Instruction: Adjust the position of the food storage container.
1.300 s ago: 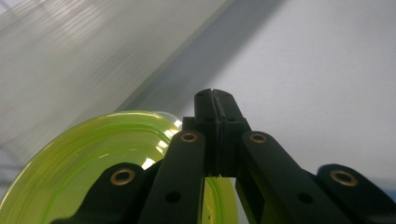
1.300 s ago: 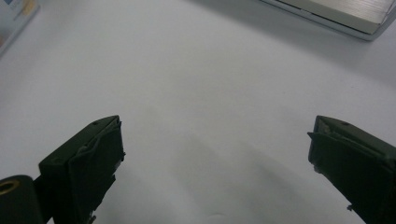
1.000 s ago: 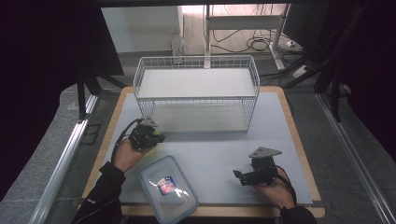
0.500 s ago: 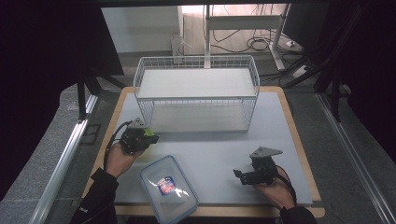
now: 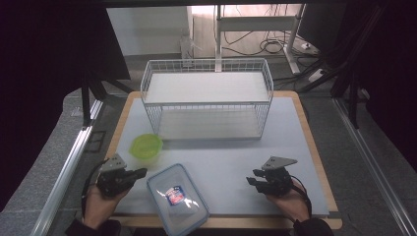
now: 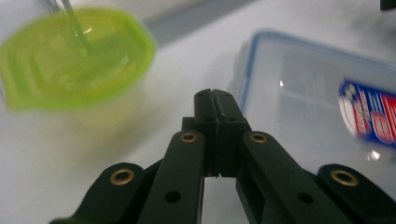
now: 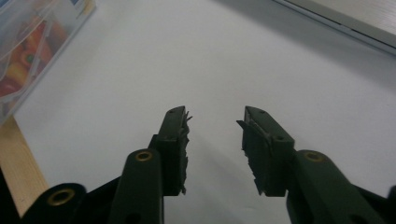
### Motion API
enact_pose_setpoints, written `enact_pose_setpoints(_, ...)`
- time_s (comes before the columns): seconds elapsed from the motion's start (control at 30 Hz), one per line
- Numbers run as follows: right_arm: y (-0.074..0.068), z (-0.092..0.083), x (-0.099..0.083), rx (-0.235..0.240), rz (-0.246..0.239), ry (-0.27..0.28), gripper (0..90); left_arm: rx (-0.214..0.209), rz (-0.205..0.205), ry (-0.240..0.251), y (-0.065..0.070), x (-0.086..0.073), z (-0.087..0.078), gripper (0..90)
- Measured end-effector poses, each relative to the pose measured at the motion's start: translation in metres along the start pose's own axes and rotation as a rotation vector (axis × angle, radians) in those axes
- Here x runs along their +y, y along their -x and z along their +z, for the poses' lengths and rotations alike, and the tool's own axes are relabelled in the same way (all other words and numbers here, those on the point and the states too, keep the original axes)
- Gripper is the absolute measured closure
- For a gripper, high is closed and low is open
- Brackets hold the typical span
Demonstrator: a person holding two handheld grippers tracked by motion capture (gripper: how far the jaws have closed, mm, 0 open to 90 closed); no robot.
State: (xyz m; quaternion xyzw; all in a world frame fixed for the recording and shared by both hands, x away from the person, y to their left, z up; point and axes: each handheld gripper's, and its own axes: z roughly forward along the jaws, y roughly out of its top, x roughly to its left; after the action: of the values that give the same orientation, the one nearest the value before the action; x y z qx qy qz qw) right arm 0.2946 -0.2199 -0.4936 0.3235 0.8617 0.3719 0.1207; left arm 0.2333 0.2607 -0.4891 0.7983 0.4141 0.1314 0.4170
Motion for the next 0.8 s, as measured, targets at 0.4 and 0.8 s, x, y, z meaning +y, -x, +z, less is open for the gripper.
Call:
enact_pose_setpoints(0.4, -0.006, -0.006, 0.003, 0.004, 0.010, 0.020, 74.7, -0.045, 0.005, -0.070, 0.039, -0.044, 0.003, 90.0)
enact_pose_setpoints(0.8, -0.016, -0.007, 0.006, 0.058, 0.011, 0.003, 76.7, -0.073, 0.046, -0.105, 0.060, -0.038, 0.017, 90.0)
